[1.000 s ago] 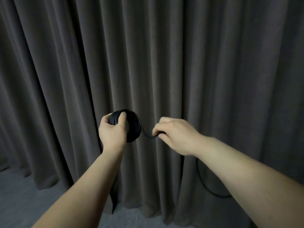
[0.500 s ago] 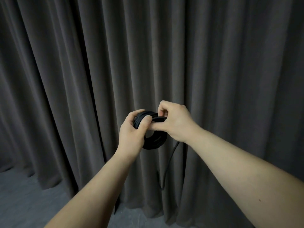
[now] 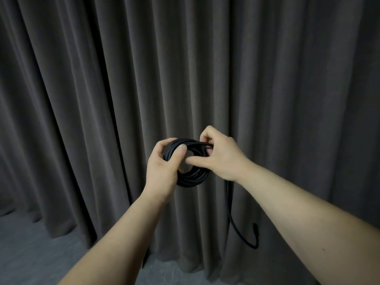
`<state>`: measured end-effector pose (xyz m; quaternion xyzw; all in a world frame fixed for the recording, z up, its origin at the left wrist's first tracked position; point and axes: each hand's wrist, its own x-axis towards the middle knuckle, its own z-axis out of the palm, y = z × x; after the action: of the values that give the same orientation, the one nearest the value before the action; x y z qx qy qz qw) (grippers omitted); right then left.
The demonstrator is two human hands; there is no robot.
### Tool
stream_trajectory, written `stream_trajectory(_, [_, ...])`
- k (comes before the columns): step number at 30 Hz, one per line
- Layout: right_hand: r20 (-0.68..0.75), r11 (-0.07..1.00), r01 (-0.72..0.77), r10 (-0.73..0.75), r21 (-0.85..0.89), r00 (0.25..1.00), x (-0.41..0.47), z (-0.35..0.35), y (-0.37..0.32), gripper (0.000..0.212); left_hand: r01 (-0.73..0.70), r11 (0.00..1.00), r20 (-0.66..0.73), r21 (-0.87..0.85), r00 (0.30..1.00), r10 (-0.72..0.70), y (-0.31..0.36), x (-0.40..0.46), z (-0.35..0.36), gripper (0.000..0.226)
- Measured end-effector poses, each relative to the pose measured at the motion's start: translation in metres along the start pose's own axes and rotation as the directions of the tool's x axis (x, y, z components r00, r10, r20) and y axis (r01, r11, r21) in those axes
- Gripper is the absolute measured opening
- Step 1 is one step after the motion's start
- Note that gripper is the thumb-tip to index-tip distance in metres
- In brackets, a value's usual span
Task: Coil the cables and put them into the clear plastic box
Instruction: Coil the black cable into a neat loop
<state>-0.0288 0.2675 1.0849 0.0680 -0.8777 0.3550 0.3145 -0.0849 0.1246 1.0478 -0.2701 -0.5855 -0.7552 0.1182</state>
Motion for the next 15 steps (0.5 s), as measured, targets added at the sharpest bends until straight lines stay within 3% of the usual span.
stream_trajectory(3, [-0.017,0.991,-0.025,0.028,0.132,0.999,-0.003,0.004,0.009,0.034,-0.017,1.0,-0.112,0.013,0.994,0.019,-0.002,0.004,-0.004,0.037])
stream_trajectory(6, [-0.099,0.998,-0.054,0.056,0.025,0.994,-0.008,0.012,0.011,0.033,-0.015,1.0,-0.157,0.009,0.987,0.017,0.0,0.007,-0.003,0.046])
stream_trajectory(11, [-0.068,0.987,-0.124,0.117,-0.106,0.991,-0.008,0.026,0.006,0.069,-0.005,0.999,-0.136,0.045,0.991,0.011,0.005,0.004,0.002,0.031])
stream_trajectory(15, [-0.034,0.982,-0.075,0.071,-0.176,0.997,-0.009,0.026,0.003,0.062,-0.035,0.996,-0.092,0.078,0.995,0.042,0.007,0.001,0.001,0.031])
